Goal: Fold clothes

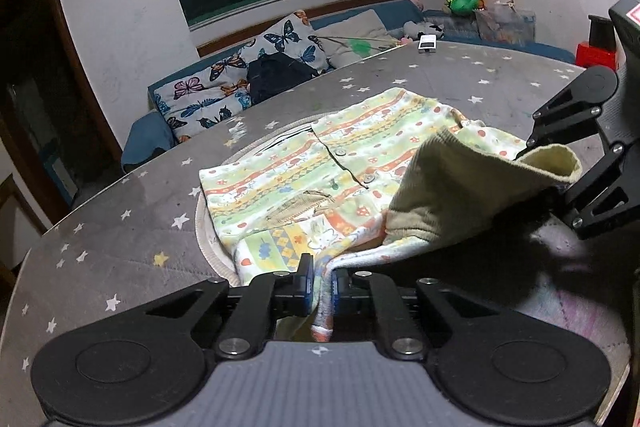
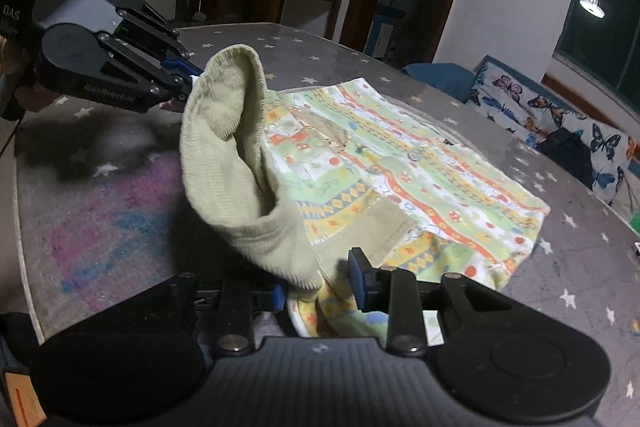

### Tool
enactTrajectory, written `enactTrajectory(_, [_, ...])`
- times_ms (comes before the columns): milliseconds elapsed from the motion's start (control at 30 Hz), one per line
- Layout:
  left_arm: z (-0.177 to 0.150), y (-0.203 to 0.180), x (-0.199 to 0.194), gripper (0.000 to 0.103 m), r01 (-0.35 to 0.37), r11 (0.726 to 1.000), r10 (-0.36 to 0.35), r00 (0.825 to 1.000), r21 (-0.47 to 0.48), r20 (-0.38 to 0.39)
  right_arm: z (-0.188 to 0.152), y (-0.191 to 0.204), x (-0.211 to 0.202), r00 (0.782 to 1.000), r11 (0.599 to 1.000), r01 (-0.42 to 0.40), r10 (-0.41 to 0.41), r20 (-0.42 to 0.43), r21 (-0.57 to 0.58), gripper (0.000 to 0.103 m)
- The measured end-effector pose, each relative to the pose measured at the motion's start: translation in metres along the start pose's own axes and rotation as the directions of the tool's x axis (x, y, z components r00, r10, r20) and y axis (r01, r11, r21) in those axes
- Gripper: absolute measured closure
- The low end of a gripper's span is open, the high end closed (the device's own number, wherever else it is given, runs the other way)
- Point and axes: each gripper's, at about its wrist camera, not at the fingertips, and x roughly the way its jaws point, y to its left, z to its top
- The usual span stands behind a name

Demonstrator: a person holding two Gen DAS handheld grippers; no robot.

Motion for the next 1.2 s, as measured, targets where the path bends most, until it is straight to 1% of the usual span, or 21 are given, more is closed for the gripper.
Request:
enactTrajectory(100, [0.001,0.001,0.001,0.093,0.002,1.0,-0.002,1.0,-0.009,-0.004,-0.005,0.001,0.0,1.0,0.999,0.022,-0.022,-0.001,-0.025,0.074])
enactTrajectory(167, [0.001,0.001,0.0,0.093,0.006,1.0,-0.006,1.0,-0.014,-0.005,-0.007,0.002,0.0,0.999,0.999,0.033,-0.033,-0.001,-0.035,0.084])
enactTrajectory(200, [0.001,0.002,-0.001,0.093,0.007,1.0,-0.007,1.0,-0.017,-0.005,-0.007,0.001,-0.001,1.0,0.999,0.03,-0.03,0.0,-0.029,0.085])
enactTrajectory(233, [0.001,0.002,-0.002,0.093,0.009,1.0,-0.01,1.0,-0.019,-0.005,-0.007,0.001,-0.002,1.0,0.999,0.028,-0.028,0.001,-0.023,0.091])
enactTrajectory(267, [0.001,0.002,-0.004,0.093,0.01,1.0,-0.01,1.0,-0.022,-0.001,-0.006,0.001,-0.004,1.0,0.999,0.027,-0.027,0.004,-0.017,0.091])
enactTrajectory(400, [0.0,-0.001,-0.022,0.093,0.02,0.999,-0.02,1.0,-0.026,0.012,-0.002,-0.001,-0.017,0.999,1.0,0.026,-0.025,0.027,-0.005,0.092])
enactTrajectory(700, [-0.004,-0.01,-0.07,0.093,0.05,0.998,-0.049,0.998,-0.027,0.037,-0.002,0.012,-0.065,0.998,0.998,-0.053,0.054,0.043,-0.025,0.093])
enactTrajectory(800, [-0.007,-0.013,-0.093,0.093,0.081,0.996,-0.079,0.996,-0.043,0.034,-0.001,0.02,-0.084,0.995,0.995,-0.085,0.087,0.039,-0.049,0.093])
enactTrajectory(900, [-0.01,-0.014,-0.117,0.093,0.127,0.989,-0.125,0.992,-0.072,0.034,0.0,0.028,-0.105,0.992,0.99,-0.12,0.122,0.032,-0.073,0.093])
enactTrajectory(967, [-0.01,-0.013,-0.126,0.093,0.142,0.987,-0.139,0.99,-0.077,0.039,0.003,0.031,-0.115,0.99,0.987,-0.136,0.139,0.03,-0.084,0.093])
enactTrajectory(1067, [-0.006,-0.01,-0.123,0.093,0.14,0.986,-0.138,0.99,-0.085,0.034,0.01,0.029,-0.119,0.989,0.985,-0.144,0.148,0.028,-0.1,0.093])
enactTrajectory(1133, [0.0,-0.004,-0.113,0.093,0.133,0.987,-0.13,0.991,-0.094,0.036,0.014,0.026,-0.119,0.988,0.984,-0.145,0.149,0.028,-0.107,0.093])
enactTrajectory(1200, [0.007,0.003,-0.101,0.093,0.127,0.986,-0.123,0.992,-0.106,0.039,0.02,0.018,-0.11,0.99,0.986,-0.131,0.134,0.031,-0.102,0.093])
